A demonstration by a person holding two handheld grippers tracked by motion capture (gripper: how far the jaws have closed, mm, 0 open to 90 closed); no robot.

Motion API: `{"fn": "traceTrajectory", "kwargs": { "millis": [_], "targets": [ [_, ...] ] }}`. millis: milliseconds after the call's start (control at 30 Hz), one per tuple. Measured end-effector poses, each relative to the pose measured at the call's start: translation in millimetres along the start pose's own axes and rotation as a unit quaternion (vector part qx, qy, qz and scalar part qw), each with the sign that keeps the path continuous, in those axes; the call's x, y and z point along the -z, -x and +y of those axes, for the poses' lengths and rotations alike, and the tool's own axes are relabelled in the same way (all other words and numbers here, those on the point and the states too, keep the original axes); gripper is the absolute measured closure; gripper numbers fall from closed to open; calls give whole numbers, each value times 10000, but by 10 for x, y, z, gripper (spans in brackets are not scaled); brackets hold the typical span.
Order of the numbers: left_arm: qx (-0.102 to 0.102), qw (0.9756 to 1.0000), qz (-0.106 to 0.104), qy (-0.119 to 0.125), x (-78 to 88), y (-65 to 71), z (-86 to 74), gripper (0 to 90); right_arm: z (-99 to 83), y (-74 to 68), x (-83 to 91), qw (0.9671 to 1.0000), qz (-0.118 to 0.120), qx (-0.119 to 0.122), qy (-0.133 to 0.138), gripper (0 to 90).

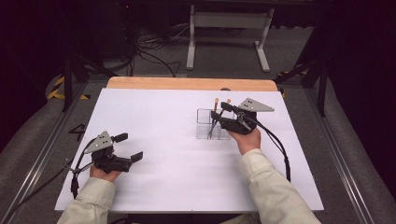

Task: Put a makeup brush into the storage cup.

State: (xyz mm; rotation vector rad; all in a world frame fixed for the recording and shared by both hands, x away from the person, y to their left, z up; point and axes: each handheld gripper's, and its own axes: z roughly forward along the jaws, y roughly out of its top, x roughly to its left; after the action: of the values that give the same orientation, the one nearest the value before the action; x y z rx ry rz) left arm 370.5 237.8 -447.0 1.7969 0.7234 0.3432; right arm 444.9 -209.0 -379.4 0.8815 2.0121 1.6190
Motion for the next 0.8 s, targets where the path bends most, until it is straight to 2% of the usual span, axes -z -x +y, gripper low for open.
{"fn": "traceTrajectory", "kwargs": {
  "millis": [167,267,333,367,467,600,800],
  "targets": [
    [-3,10000,-17,-13,12,-1,4,0,61,-38,113,9997,115,211,-79,256],
    [7,10000,-61,17,24,0,9,0,90,-50,187,9992,248,267,-144,189],
    [8,10000,-89,11,33,11,14,0,100,-53,227,9991,324,219,-155,139],
    [11,10000,-88,11,36,19,19,0,105,-54,251,9990,341,217,-186,127],
    [5,9999,-113,36,42,39,28,0,83,-59,345,9989,334,313,-33,94],
    [41,9998,-176,62,58,55,36,0,58,-35,443,9983,377,396,-177,58],
    [51,9997,-198,132,95,77,50,0,49,-41,585,9973,451,530,-247,46]
  ]
}}
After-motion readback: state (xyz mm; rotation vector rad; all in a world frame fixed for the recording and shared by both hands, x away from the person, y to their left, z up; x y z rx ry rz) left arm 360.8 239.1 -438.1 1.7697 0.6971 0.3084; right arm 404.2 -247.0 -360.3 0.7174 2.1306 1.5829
